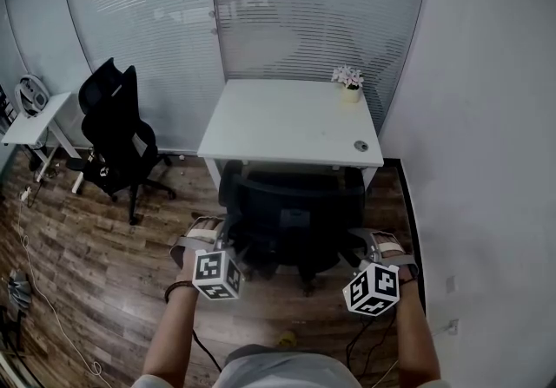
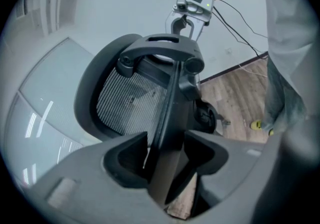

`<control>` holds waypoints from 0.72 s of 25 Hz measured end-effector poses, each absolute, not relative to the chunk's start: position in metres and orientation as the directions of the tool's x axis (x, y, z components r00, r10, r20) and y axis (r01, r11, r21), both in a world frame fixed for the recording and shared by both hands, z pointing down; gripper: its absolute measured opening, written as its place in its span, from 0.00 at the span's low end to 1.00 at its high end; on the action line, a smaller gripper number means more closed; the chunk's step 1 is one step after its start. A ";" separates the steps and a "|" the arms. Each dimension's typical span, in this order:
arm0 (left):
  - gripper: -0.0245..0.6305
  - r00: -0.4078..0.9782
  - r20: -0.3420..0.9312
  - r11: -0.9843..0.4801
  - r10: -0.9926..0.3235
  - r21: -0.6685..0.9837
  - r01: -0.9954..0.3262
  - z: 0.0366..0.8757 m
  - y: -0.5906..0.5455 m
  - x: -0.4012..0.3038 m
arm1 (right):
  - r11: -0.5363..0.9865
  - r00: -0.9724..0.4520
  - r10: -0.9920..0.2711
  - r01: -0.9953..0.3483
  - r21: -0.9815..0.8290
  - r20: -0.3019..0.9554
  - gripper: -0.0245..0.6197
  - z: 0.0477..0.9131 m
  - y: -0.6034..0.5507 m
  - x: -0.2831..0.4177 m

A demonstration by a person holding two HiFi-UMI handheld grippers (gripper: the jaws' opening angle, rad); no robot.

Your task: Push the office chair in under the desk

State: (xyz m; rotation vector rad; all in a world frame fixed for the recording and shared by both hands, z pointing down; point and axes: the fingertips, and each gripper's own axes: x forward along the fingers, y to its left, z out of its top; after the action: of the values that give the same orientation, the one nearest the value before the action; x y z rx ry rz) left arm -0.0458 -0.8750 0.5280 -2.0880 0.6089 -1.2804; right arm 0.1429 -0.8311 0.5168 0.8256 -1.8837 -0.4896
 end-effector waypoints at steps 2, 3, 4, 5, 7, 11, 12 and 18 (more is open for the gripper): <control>0.38 0.434 0.616 -0.709 -0.658 -0.700 -0.082 0.527 -0.875 -0.045 | 0.685 -0.290 -0.728 -0.331 0.648 0.621 0.32 0.516 -0.830 0.143; 0.39 0.440 0.610 -0.708 -0.659 -0.700 -0.090 0.527 -0.874 -0.045 | 0.685 -0.292 -0.729 -0.334 0.648 0.620 0.32 0.516 -0.829 0.143; 0.40 0.447 0.605 -0.708 -0.659 -0.699 -0.100 0.526 -0.874 -0.045 | 0.684 -0.294 -0.729 -0.338 0.647 0.618 0.32 0.515 -0.829 0.142; 0.41 0.455 0.601 -0.712 -0.657 -0.694 -0.112 0.525 -0.873 -0.046 | 0.682 -0.296 -0.731 -0.345 0.645 0.615 0.32 0.514 -0.828 0.142; 0.42 0.477 0.597 -0.726 -0.645 -0.673 -0.140 0.521 -0.871 -0.047 | 0.673 -0.307 -0.739 -0.374 0.639 0.599 0.31 0.508 -0.825 0.140; 0.43 0.518 0.579 -0.750 -0.629 -0.626 -0.212 0.512 -0.865 -0.053 | 0.629 -0.339 -0.776 -0.482 0.610 0.531 0.31 0.486 -0.820 0.139; 0.43 0.529 0.566 -0.751 -0.632 -0.617 -0.237 0.509 -0.864 -0.054 | 0.618 -0.345 -0.784 -0.511 0.597 0.516 0.31 0.481 -0.819 0.140; 0.37 0.595 0.464 -0.742 -0.656 -0.540 -0.397 0.481 -0.853 -0.067 | 0.542 -0.348 -0.831 -0.680 0.494 0.433 0.31 0.463 -0.808 0.138</control>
State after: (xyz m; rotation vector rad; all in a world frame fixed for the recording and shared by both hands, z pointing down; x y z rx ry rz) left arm -0.0670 -0.8528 0.4815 -2.4448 0.8469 -0.9345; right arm 0.1382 -0.8082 0.4634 1.2141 -2.1250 -0.2984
